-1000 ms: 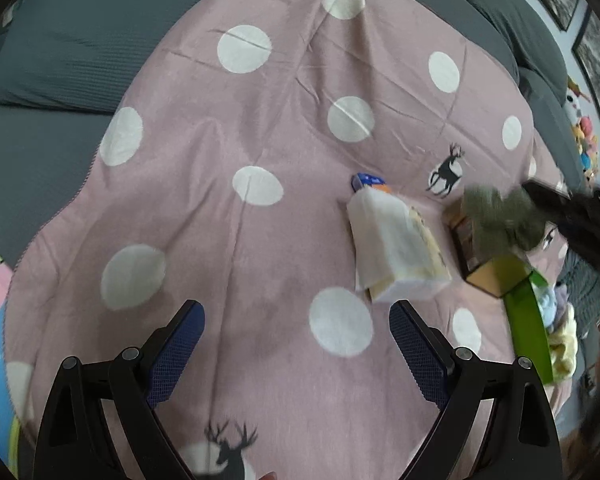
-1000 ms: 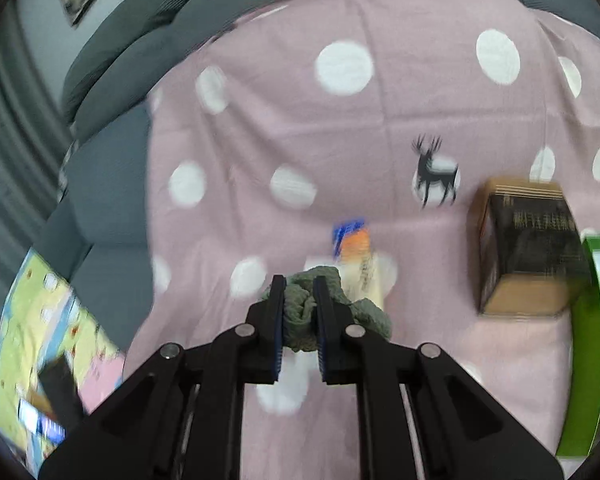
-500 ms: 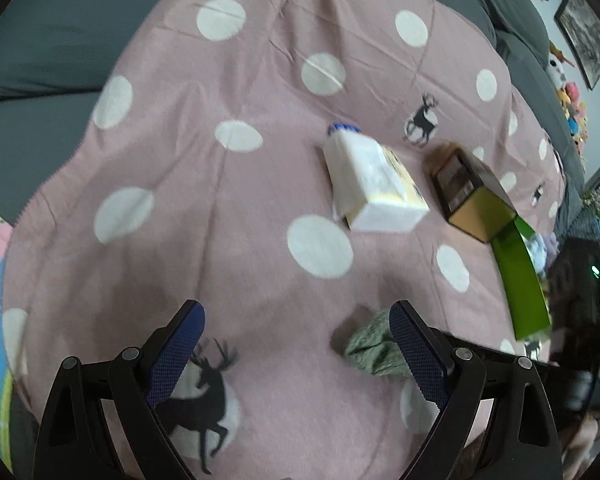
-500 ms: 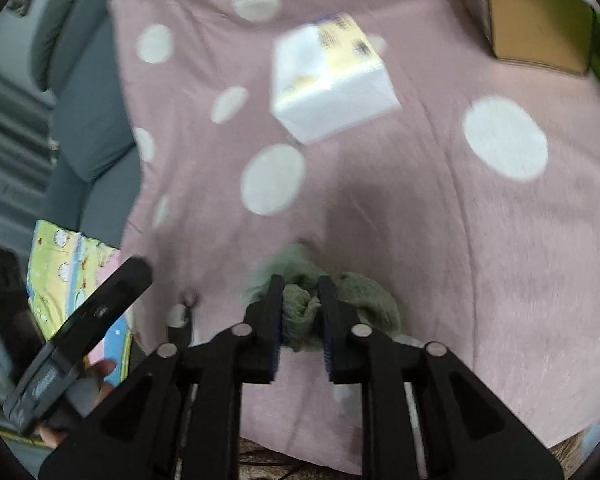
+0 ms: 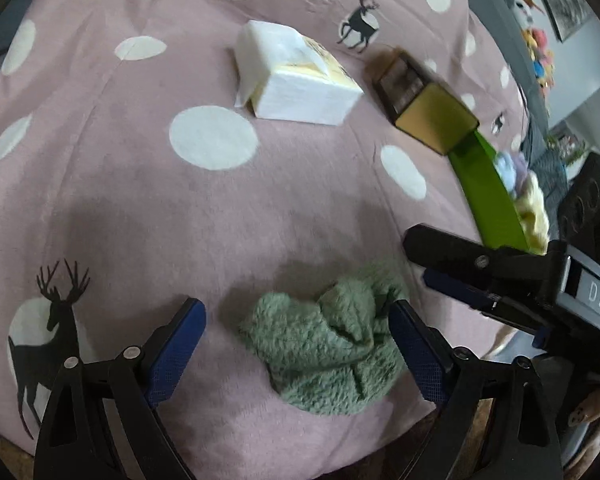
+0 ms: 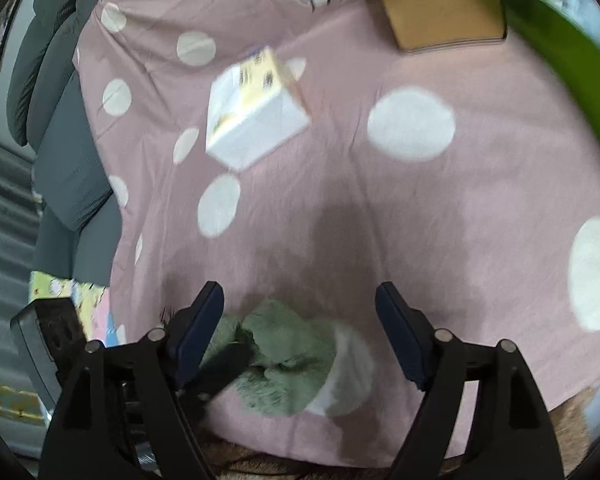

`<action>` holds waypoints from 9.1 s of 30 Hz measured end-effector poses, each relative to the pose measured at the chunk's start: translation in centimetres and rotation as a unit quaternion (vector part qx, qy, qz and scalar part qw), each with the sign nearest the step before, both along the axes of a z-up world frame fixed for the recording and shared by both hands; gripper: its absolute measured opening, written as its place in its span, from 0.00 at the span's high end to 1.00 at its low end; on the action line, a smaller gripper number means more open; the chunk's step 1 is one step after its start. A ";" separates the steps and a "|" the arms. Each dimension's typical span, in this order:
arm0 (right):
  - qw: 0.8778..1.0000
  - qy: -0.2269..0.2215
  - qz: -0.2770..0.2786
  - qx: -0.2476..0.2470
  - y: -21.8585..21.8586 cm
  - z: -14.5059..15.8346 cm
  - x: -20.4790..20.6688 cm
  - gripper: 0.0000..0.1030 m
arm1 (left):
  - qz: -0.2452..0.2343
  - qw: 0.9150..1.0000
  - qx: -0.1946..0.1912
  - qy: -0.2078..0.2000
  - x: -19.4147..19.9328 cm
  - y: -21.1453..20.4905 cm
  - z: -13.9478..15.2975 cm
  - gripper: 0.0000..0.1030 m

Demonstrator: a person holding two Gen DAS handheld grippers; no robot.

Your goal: Organize soft objects

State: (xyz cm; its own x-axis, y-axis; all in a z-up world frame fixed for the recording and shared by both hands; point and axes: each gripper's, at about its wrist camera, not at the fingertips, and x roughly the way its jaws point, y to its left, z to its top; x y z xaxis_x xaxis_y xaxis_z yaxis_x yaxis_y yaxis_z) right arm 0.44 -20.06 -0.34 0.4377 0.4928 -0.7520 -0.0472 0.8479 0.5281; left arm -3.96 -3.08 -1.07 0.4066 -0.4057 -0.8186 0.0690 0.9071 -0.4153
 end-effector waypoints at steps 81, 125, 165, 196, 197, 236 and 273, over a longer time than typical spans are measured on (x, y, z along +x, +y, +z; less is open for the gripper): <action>0.938 -0.133 -0.300 -0.112 -23.9 9.9 -1.6 0.13 | -0.266 0.946 -0.045 -0.179 7.5 -23.2 12.2 0.18; 0.969 -0.028 0.050 -0.239 12.7 1.9 31.0 0.50 | 0.207 0.976 0.032 -0.058 8.9 14.9 1.3 0.15; 0.996 -0.040 0.012 -0.073 0.5 1.3 -0.9 0.21 | 0.086 0.996 -0.015 -0.018 -1.0 4.6 1.7 0.15; 0.997 -0.073 0.030 0.021 -0.8 2.4 -1.7 0.62 | -0.057 0.996 -0.033 -0.062 -2.0 -4.5 5.3 0.63; 0.996 -0.086 0.029 0.021 -0.8 3.2 -2.0 0.62 | -0.058 0.995 -0.034 -0.075 -2.2 -4.5 6.1 0.63; 0.952 -0.259 -0.165 -0.004 -14.9 12.9 -9.9 0.61 | -0.244 0.944 -0.053 -0.218 -2.0 -18.7 16.1 0.63; 0.950 -0.174 -0.259 -0.021 -26.2 8.6 -4.1 0.60 | -0.323 0.935 -0.074 -0.131 5.1 -30.4 11.1 0.63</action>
